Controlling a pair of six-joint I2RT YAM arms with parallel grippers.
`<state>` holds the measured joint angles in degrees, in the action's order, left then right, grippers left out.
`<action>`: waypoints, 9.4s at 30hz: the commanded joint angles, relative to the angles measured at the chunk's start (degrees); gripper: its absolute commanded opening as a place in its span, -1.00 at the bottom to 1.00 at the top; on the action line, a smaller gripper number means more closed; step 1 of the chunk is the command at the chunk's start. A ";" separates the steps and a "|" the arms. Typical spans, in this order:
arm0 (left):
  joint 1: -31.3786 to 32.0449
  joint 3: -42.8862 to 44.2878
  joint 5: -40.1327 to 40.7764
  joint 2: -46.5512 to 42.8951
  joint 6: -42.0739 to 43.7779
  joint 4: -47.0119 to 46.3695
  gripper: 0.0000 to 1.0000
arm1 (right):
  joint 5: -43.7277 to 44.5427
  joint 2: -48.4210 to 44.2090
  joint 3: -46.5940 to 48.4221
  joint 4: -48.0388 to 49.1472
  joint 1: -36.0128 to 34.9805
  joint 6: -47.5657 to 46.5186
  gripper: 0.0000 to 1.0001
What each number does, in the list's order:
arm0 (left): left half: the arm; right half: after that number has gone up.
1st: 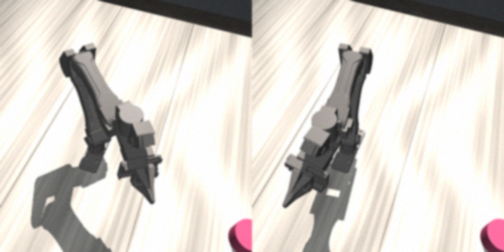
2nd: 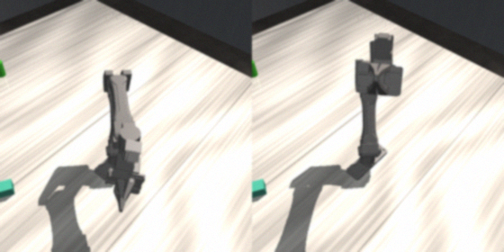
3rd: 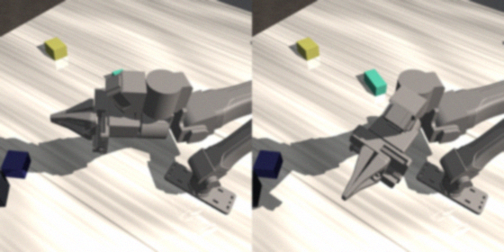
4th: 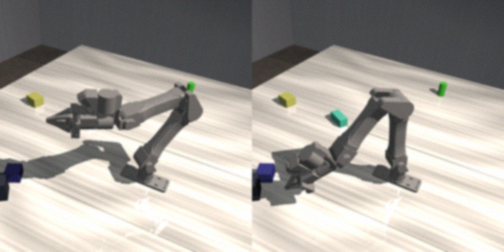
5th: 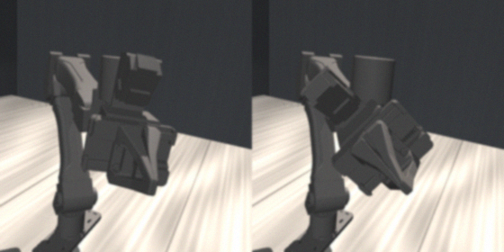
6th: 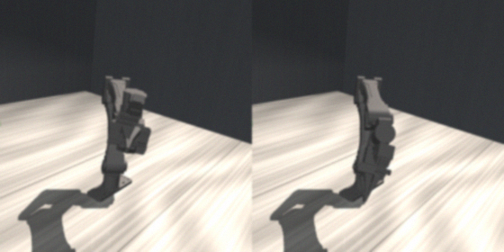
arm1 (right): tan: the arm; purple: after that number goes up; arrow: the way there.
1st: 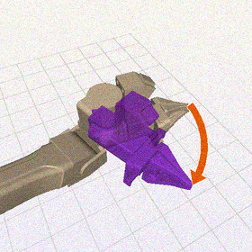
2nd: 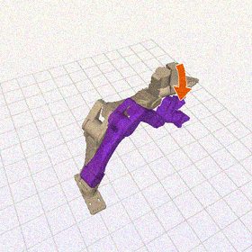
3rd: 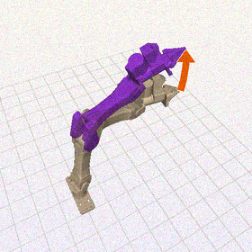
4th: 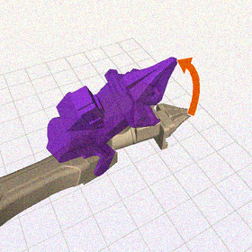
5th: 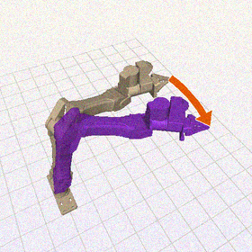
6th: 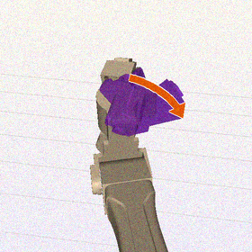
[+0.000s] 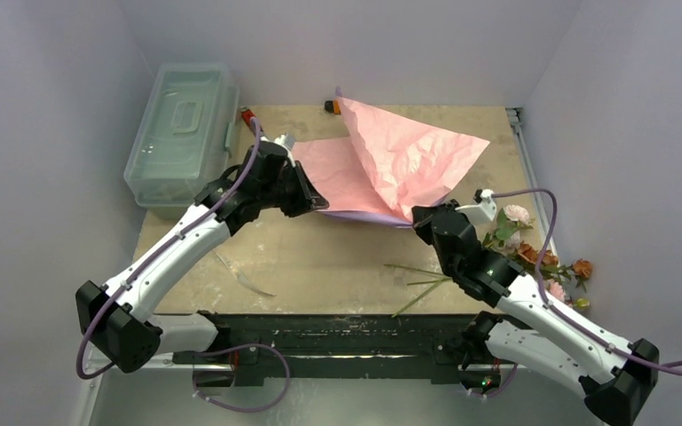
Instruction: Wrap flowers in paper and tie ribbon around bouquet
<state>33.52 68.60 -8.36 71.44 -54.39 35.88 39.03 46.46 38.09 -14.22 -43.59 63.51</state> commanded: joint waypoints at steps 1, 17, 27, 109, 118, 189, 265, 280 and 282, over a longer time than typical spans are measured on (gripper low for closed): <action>0.32 4.89 4.29 0.98 3.33 3.31 -1.00 | 12.69 -5.26 0.22 -16.74 0.83 17.00 -1.00; 13.94 26.60 24.59 10.55 8.01 13.77 -1.00 | 14.72 -1.50 6.61 -31.10 0.85 30.10 -1.00; 14.61 47.31 31.11 16.35 17.58 15.56 -1.00 | 16.66 11.03 17.41 -8.34 0.81 11.44 -1.00; -18.49 -15.67 -13.26 13.97 17.04 -16.61 0.68 | -24.94 -5.62 -0.29 -26.97 0.98 24.39 -1.00; -18.48 -16.59 -13.62 16.01 12.68 -24.48 -1.00 | -21.89 -5.87 -0.90 -24.45 1.01 21.96 -1.00; -18.22 -24.56 -5.90 -0.14 17.43 7.42 -1.00 | -28.85 -2.51 -8.74 -39.39 15.73 14.69 -0.94; -17.26 -20.21 -8.14 3.22 17.56 5.00 -1.00 | -6.43 14.82 14.69 -33.96 48.25 -17.76 -1.00; -17.26 -19.47 -9.72 5.89 20.94 4.68 -1.00 | -8.82 4.65 33.39 -26.58 48.25 -35.47 -1.00; -17.26 -19.63 -10.17 5.90 21.35 4.37 -1.00 | -13.75 6.51 36.24 -24.82 48.19 -37.51 -1.00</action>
<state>16.14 48.23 -16.84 77.19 -35.22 41.36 31.83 51.00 68.53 -45.95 4.32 34.59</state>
